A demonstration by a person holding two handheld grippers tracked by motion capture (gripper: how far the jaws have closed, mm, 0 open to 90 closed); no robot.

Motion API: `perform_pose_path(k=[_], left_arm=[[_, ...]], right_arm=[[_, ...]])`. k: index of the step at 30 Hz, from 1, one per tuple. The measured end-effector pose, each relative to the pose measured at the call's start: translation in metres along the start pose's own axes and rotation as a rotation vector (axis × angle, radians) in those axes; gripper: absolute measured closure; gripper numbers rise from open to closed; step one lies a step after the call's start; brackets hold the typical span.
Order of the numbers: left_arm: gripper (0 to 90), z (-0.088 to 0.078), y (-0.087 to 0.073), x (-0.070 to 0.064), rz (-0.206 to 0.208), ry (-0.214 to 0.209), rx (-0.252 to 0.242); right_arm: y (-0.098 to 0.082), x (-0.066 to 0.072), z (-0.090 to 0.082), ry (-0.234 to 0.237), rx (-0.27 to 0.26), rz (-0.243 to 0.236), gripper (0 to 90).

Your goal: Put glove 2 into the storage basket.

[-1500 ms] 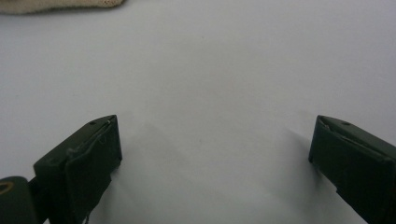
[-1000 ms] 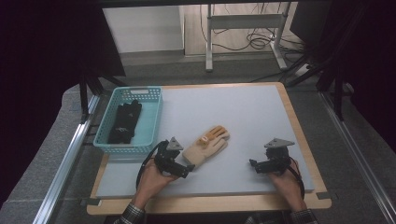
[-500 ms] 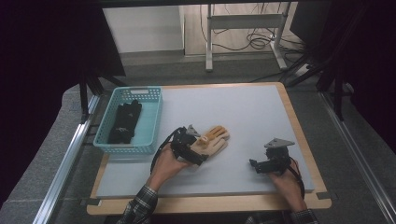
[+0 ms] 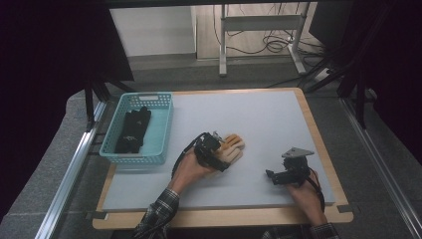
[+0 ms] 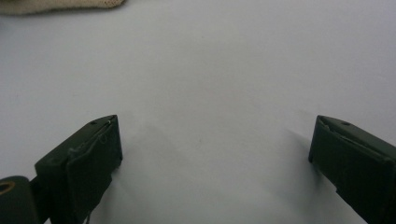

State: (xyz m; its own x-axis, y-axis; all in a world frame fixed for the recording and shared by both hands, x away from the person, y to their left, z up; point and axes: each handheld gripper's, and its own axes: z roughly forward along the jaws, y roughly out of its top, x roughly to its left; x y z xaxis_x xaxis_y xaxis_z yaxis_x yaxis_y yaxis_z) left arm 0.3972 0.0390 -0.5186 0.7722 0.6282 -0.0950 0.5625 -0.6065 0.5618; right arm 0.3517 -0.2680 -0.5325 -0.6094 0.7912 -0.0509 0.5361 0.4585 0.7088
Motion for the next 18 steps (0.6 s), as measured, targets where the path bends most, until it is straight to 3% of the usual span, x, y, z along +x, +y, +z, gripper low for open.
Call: perform_pose_path(k=[5, 11, 13, 16, 18], left_arm=[[7.2, 0.006, 0.001, -0.004, 0.032, 0.027, 0.044], [18.3, 0.004, -0.001, -0.006, 0.044, 0.050, 0.042], [24.4, 0.002, -0.001, -0.009, 0.041, 0.050, 0.039], [40.7, -0.001, 0.000, -0.012, 0.048, 0.048, 0.044], [45.1, -0.001, 0.001, -0.014, 0.048, 0.048, 0.050]], right_arm=[[0.000, 0.000, 0.000, 0.000, 0.000, -0.001, 2.4], [0.000, 0.000, 0.000, 0.000, 0.000, -0.001, 2.4], [0.000, 0.000, 0.000, 0.000, 0.000, -0.001, 2.4], [0.000, 0.000, 0.000, -0.001, 0.000, -0.001, 2.4], [0.000, 0.000, 0.000, -0.001, 0.000, -0.001, 2.4]])
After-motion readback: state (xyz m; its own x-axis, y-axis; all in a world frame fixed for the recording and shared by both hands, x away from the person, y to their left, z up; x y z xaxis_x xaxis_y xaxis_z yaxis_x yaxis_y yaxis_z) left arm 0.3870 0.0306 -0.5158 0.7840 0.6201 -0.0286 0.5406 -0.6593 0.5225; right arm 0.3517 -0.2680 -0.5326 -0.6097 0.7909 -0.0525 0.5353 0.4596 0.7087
